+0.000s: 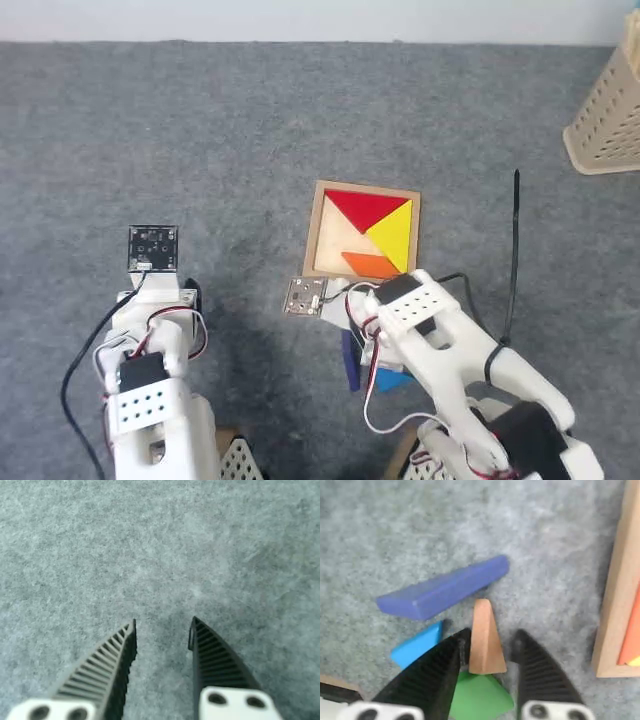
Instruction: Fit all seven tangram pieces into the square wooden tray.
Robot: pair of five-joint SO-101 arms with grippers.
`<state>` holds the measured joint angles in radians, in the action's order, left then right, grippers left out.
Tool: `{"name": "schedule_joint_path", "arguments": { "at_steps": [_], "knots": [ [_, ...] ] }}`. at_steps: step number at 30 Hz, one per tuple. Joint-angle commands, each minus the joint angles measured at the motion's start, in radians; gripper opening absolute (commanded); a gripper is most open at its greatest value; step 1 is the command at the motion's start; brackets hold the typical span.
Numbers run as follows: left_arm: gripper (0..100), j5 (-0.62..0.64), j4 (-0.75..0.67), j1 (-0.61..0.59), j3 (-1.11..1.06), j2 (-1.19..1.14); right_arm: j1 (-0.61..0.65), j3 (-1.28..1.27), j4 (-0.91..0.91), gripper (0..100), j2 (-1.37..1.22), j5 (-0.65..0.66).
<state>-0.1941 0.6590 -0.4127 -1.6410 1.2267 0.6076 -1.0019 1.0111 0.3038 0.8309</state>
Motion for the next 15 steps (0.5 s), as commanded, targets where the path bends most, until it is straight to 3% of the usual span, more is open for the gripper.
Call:
{"name": "schedule_joint_path", "arguments": {
  "at_steps": [1,8,15],
  "knots": [
    [17,-0.006,-0.026,-0.003,0.004,0.020,-0.044,-0.009,-0.028,0.4,-0.002,-0.020],
    [17,-0.006,-0.026,-0.003,0.004,0.020,-0.165,0.107,-0.016,0.6,-0.002,-0.183],
    [17,-0.006,-0.026,-0.003,0.004,0.020,-0.189,0.299,0.008,0.6,-0.016,-0.313]
  ]
}}
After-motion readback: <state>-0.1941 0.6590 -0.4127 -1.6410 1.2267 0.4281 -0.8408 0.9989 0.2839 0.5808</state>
